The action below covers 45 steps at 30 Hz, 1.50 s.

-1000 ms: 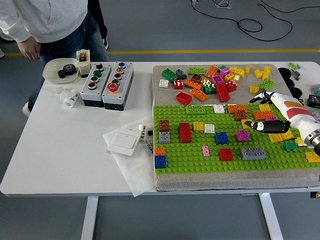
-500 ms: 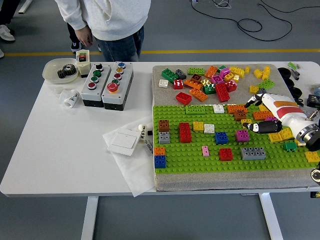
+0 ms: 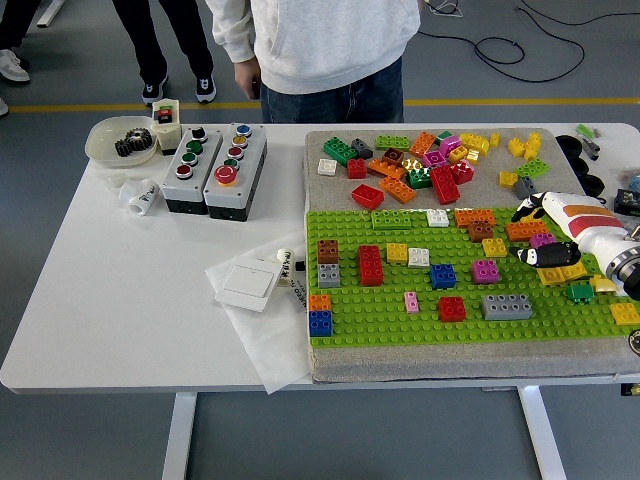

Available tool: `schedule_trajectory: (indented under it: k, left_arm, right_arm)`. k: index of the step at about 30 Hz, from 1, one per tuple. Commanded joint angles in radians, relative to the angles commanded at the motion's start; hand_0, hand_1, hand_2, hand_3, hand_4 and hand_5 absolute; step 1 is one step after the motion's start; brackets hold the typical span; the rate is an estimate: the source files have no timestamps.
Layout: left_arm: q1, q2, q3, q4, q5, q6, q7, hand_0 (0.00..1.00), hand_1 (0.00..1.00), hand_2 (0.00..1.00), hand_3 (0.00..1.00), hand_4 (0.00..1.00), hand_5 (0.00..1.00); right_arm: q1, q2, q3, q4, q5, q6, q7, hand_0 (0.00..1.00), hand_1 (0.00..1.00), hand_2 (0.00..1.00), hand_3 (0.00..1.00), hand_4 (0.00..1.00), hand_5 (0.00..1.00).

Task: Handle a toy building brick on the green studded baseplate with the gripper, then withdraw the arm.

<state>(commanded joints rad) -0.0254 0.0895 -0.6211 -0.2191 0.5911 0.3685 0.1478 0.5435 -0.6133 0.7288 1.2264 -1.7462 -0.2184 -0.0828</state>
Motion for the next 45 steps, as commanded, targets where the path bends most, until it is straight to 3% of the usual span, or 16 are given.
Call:
schedule_trajectory:
  k: [10,20,33,45]
  left_arm:
    - [-0.001,-0.004,-0.005,0.0,0.002,0.001,0.002,0.743,0.758,0.809,0.616,0.652,0.628]
    - [0.003,0.0,-0.013,-0.002,0.022,-0.001,0.006,0.743,0.758,0.808,0.616,0.652,0.629]
    - [0.0,0.0,-0.012,-0.002,0.019,0.002,0.006,0.743,0.756,0.807,0.616,0.652,0.628]
    - [-0.001,0.0,0.001,-0.002,0.001,0.005,0.002,0.743,0.755,0.806,0.616,0.651,0.628]
  right_arm:
    - [0.006,-0.01,-0.057,0.064,0.02,0.019,0.007,0.595,0.598,0.638,0.578,0.813,0.202]
    - [0.033,-0.001,-0.131,0.046,0.014,0.05,0.004,0.591,0.596,0.636,0.578,0.812,0.197]
    - [0.072,0.03,-0.163,0.013,0.001,0.053,0.001,0.592,0.598,0.632,0.581,0.811,0.193]
    - [0.092,0.044,-0.19,-0.009,-0.004,0.087,-0.005,0.594,0.599,0.633,0.585,0.818,0.194]
